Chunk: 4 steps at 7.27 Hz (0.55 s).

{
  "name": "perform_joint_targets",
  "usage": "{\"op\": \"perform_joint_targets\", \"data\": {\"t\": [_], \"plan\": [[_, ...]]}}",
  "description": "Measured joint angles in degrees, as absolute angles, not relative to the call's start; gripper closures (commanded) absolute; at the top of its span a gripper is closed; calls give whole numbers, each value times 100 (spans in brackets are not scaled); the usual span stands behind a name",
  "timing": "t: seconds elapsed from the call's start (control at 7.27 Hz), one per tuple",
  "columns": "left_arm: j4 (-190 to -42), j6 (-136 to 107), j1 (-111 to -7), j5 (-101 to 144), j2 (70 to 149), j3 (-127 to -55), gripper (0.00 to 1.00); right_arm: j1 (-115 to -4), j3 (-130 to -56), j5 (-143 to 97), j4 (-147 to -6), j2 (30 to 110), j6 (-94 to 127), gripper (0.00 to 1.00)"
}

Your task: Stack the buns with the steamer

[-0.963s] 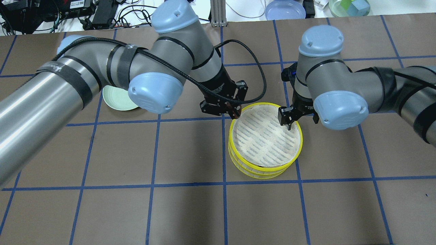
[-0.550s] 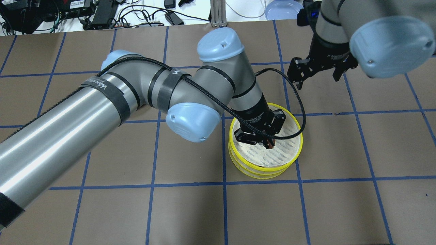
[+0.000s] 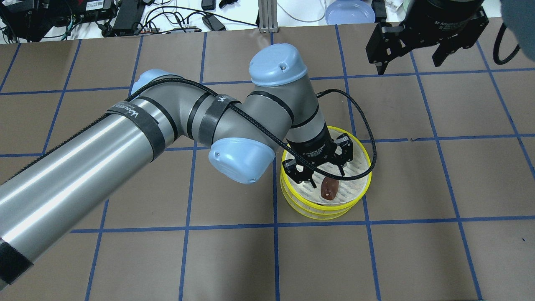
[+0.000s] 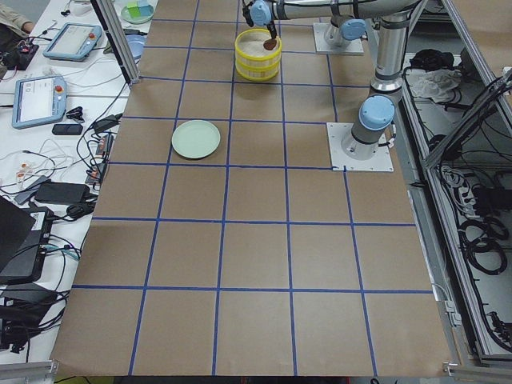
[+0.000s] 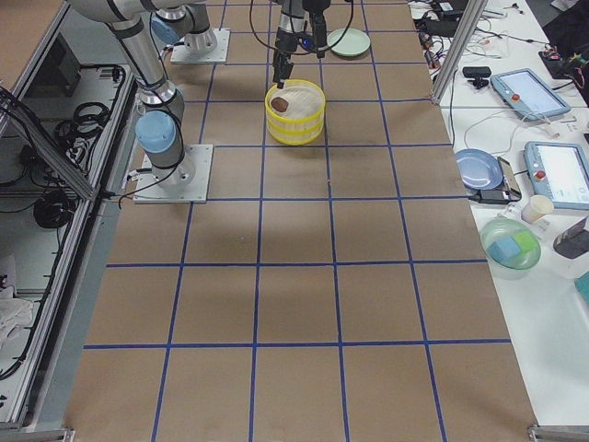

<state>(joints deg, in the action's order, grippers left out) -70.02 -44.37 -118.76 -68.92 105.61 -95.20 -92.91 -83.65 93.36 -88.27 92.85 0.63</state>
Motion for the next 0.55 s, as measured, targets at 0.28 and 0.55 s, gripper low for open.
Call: {"op": "perform_joint_targets", "data": {"t": [0.28,0.55], "plan": [[-6973,-3629,-11407,-7934,10410,-9335,3,-9294,-8370,9077,-8828,9322,406,1],[-7507,-2335,-10885,-8979,10178,-8982,1,-9310,-8409,9027,-8951,9315,956,1]]}}
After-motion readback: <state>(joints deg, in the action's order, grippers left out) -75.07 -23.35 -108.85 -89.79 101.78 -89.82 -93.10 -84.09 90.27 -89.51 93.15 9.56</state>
